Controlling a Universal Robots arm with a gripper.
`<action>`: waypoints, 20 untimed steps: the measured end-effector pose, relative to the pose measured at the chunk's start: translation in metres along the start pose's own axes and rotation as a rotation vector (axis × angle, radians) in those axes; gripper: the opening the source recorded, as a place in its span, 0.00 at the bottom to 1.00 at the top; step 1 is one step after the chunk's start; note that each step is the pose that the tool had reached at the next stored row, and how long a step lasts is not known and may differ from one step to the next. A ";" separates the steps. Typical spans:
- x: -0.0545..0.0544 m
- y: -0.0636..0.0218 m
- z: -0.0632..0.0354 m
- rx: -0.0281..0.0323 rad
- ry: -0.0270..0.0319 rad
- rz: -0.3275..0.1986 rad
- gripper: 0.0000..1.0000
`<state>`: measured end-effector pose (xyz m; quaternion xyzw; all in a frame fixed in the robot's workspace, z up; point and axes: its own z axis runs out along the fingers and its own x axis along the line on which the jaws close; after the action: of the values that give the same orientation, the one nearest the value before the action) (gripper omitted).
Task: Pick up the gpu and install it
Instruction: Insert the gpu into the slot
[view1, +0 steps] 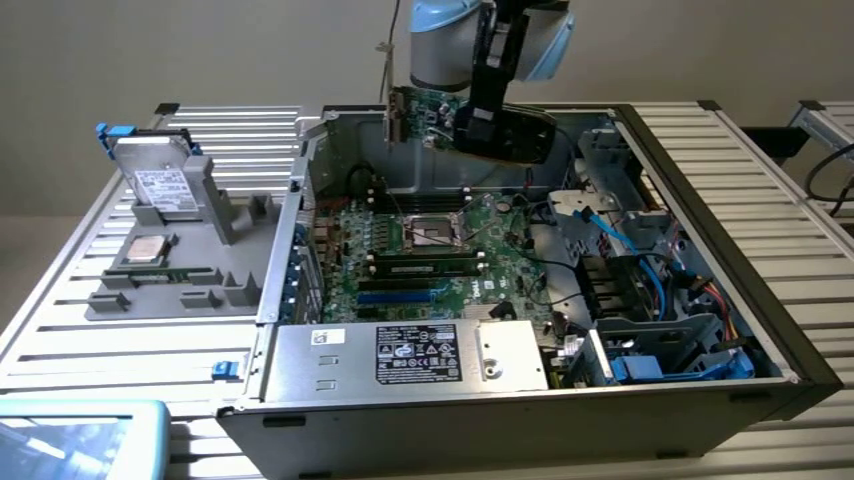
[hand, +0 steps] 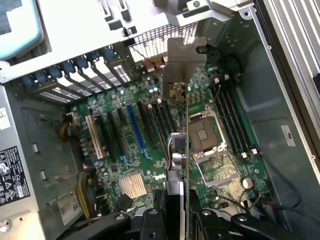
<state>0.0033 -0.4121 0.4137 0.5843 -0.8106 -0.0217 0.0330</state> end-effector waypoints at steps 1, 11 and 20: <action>0.000 0.0000 0.0001 0.0022 0.0007 -0.018 0.28; 0.000 -0.0001 0.0012 0.0176 0.0102 -0.199 0.28; 0.000 0.0000 0.0017 0.0279 0.0350 -0.298 0.28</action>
<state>0.0031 -0.4120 0.4120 0.6989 -0.7143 -0.0048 0.0354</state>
